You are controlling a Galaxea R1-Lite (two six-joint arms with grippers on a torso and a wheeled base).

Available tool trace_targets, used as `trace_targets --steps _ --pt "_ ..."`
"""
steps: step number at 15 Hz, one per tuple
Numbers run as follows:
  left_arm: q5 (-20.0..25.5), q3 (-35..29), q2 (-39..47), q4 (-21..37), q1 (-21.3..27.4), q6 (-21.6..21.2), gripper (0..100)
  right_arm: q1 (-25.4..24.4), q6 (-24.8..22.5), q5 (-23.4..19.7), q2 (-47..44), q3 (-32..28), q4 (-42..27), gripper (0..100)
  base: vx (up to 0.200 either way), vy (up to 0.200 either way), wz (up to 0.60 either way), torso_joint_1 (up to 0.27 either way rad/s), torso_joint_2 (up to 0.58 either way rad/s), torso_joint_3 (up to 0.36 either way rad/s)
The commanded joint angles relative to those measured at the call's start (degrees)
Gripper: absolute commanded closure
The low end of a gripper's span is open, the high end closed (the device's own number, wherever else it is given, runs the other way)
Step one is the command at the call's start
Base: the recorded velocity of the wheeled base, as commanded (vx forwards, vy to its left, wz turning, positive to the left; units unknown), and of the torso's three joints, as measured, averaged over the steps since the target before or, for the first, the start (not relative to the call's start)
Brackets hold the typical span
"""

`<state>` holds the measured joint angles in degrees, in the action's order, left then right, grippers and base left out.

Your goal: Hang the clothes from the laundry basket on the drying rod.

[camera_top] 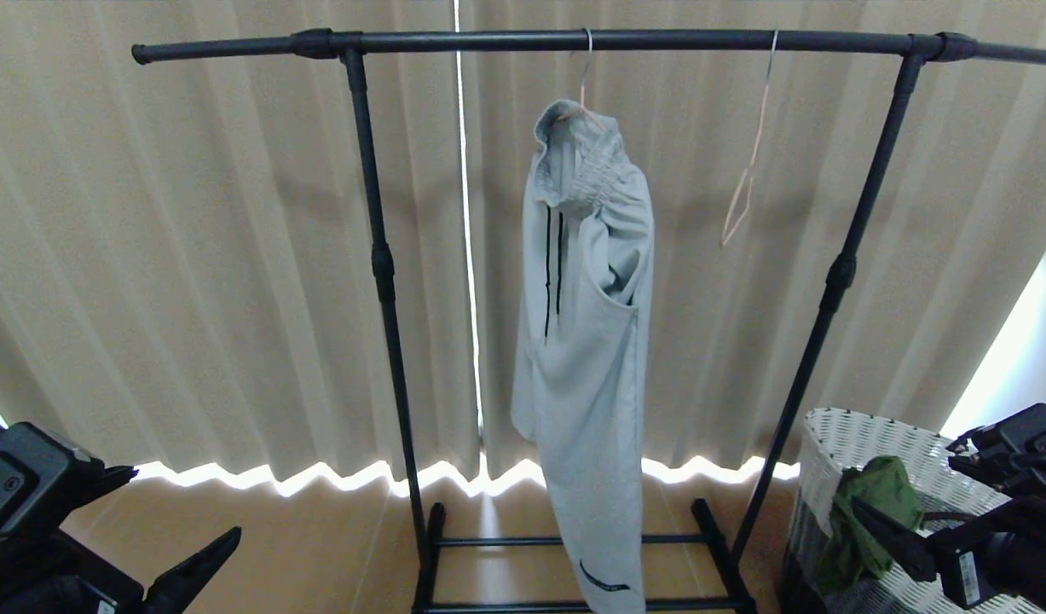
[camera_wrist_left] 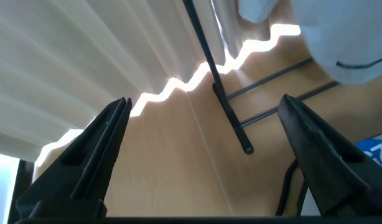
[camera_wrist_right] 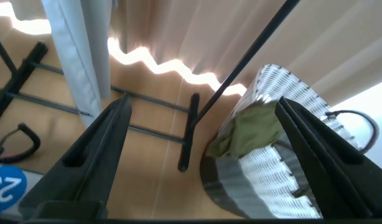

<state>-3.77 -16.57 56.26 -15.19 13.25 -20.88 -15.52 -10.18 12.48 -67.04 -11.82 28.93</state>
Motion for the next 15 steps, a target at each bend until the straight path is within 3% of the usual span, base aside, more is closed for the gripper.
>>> trace_targets --steps 1,5,15 --pt "0.0 0.1 -0.2 0.0 -0.1 -0.3 0 -0.1 0.0 0.0 -1.1 0.1 0.1 0 0.000 0.000 0.00 -0.188 0.45 0.261" --pt "0.0 0.2 -0.7 0.0 0.0 -0.5 0 -0.1 0.0 0.0 -1.3 0.3 0.1 0 0.000 0.000 0.00 -0.119 0.30 0.159" --pt "0.0 0.2 -0.4 -1.0 0.0 -0.4 0 -0.3 0.0 0.0 -1.0 0.8 0.1 0 0.000 0.000 0.00 -0.002 0.01 0.005"
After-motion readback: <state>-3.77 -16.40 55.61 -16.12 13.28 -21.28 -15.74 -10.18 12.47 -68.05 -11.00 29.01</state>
